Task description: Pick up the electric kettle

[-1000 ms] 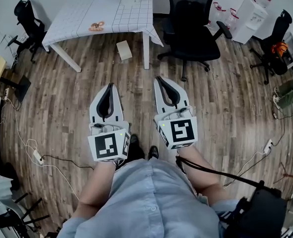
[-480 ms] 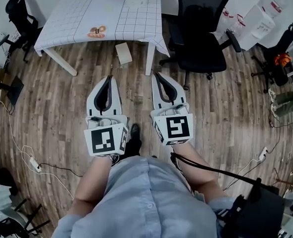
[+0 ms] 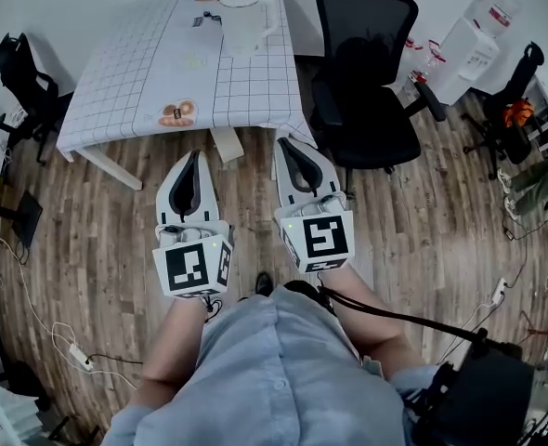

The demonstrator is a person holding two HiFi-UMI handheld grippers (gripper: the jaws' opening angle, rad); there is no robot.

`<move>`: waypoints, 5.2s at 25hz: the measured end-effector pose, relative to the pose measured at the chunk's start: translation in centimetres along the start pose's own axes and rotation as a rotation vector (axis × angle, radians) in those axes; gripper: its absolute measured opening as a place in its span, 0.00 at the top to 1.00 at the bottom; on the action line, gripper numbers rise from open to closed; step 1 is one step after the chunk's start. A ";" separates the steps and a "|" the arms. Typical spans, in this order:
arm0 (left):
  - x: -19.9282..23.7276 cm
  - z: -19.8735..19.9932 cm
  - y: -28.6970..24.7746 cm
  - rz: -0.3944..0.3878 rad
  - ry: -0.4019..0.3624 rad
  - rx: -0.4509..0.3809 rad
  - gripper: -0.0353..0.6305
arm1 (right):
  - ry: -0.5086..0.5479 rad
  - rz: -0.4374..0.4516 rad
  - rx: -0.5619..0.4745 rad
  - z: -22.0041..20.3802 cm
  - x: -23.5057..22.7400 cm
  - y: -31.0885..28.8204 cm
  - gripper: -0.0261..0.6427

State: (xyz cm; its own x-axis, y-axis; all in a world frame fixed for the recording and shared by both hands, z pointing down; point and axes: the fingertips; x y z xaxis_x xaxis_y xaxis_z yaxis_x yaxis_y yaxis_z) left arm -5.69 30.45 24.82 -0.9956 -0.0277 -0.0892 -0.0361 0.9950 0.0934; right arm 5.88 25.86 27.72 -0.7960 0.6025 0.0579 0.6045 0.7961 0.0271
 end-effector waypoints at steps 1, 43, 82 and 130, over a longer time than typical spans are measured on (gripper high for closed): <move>0.0 -0.3 -0.6 -0.008 0.001 0.004 0.95 | -0.001 -0.005 0.003 -0.1 -0.3 -0.6 0.96; 8.5 -8.0 -42.0 -0.027 -0.029 0.097 0.95 | -0.010 -0.095 0.037 -4.6 -21.8 -38.7 0.96; 19.6 -22.5 -53.8 -0.012 0.108 0.372 0.95 | -0.037 -0.428 0.286 -18.7 -29.5 -53.7 0.92; 34.9 -20.6 -45.9 0.473 0.104 0.367 0.95 | -0.200 0.043 0.188 -17.5 -12.9 -71.6 0.88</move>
State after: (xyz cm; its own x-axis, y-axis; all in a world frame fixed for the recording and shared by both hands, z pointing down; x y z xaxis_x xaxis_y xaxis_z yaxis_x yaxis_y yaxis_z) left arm -40.58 -18.14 37.84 -0.9004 0.4346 -0.0221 0.4258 0.8693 -0.2509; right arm -26.62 -39.90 42.46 -0.7709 0.6207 -0.1433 0.6369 0.7547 -0.1576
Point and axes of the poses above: the fingertips, and each gripper's own axes: y backward along the fingers, x to its left, z out of its top, and after that the axes turned 3 degrees about x, right-handed
